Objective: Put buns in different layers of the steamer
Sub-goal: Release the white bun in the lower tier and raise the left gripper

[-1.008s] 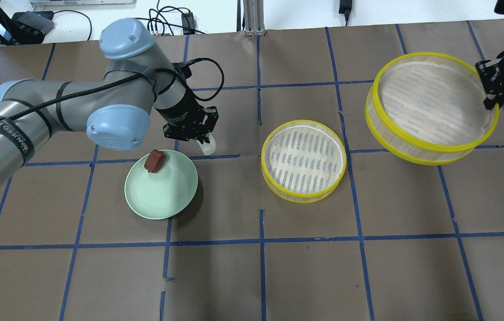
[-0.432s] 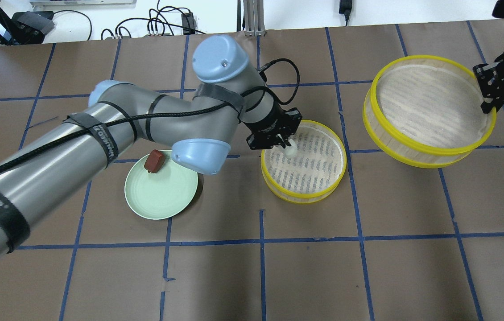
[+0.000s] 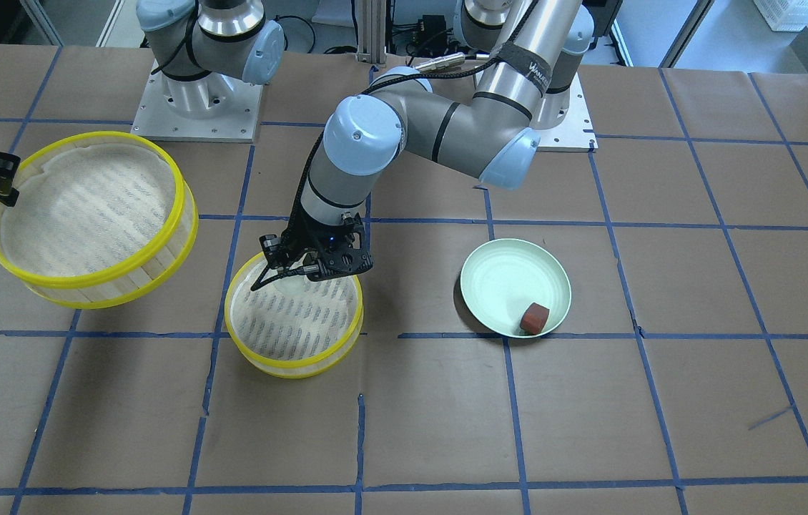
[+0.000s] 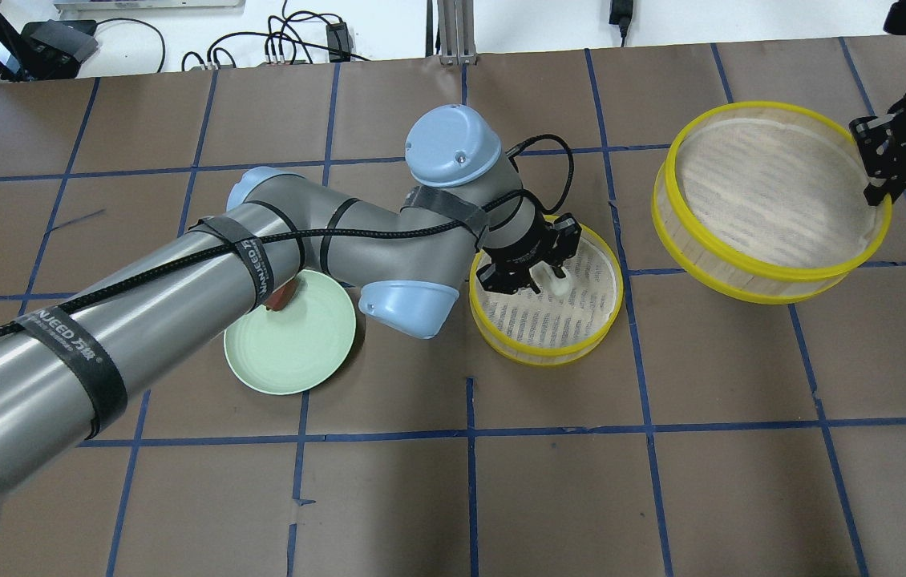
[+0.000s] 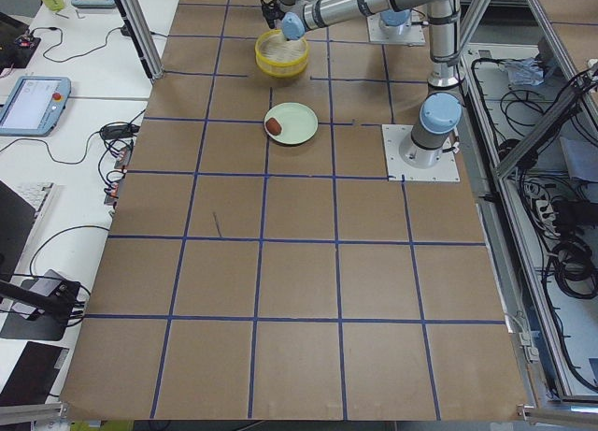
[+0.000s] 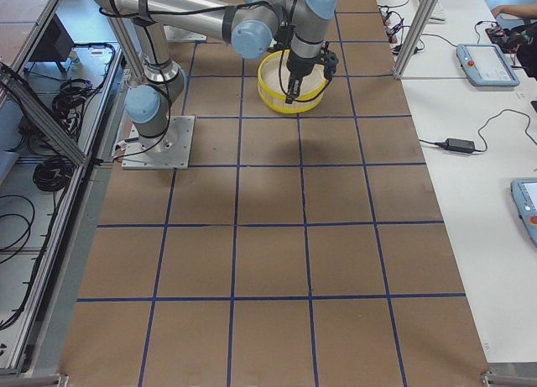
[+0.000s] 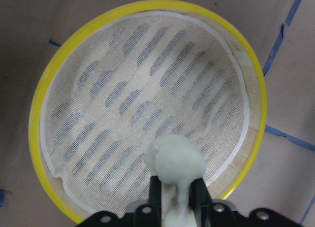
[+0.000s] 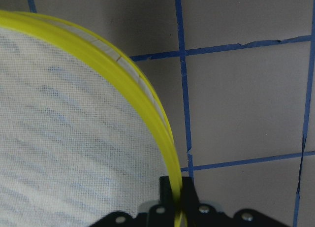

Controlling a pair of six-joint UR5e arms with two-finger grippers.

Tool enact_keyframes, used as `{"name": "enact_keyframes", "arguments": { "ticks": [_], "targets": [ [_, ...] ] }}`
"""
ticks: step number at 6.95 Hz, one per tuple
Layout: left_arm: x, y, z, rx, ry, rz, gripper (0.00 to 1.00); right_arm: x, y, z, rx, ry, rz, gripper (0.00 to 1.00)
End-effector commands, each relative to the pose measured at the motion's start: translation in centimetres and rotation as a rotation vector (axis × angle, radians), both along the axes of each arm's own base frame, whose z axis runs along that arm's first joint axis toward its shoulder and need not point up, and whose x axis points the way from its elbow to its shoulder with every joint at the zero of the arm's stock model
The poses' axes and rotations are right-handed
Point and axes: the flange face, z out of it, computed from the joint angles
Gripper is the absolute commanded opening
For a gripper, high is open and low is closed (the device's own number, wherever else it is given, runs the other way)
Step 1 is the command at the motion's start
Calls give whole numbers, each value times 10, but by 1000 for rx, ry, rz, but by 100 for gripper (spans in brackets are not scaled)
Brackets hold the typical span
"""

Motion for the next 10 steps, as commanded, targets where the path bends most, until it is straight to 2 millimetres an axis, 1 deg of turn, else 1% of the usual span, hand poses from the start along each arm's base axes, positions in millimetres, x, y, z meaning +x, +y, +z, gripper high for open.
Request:
{"name": "enact_keyframes", "arguments": {
  "ticks": [1,2,3,4,5,6,7,8,9,10],
  "targets": [
    [5,-4,9,-70,-4,-123,100,-1,0,0,3,-1,-1,1],
    [24,-16,15,-93,-7,-122,100,2,0,0,2,0,3,1],
    [38,-19,5,-88,-18,-147,100,0,0,0,1,0,0,1],
    [53,-34,10,-121,-37,-154,100,0,0,0,3,-1,2,1],
    [52,-30,1,-95,-47,-143,100,2,0,1,0,0,3,1],
    [75,-39,8,-154,-122,-211,100,2,0,1,-1,1,3,1],
    [147,-71,5,-182,-281,-295,100,1,0,1,0,0,3,1],
    [212,-86,2,-159,-316,-415,100,3,0,1,-2,-1,5,1],
    [253,-88,6,-166,-327,-478,100,4,0,2,-5,0,8,2],
    [276,-91,2,-166,-358,-549,100,4,0,1,-2,-1,11,2]
  ]
}}
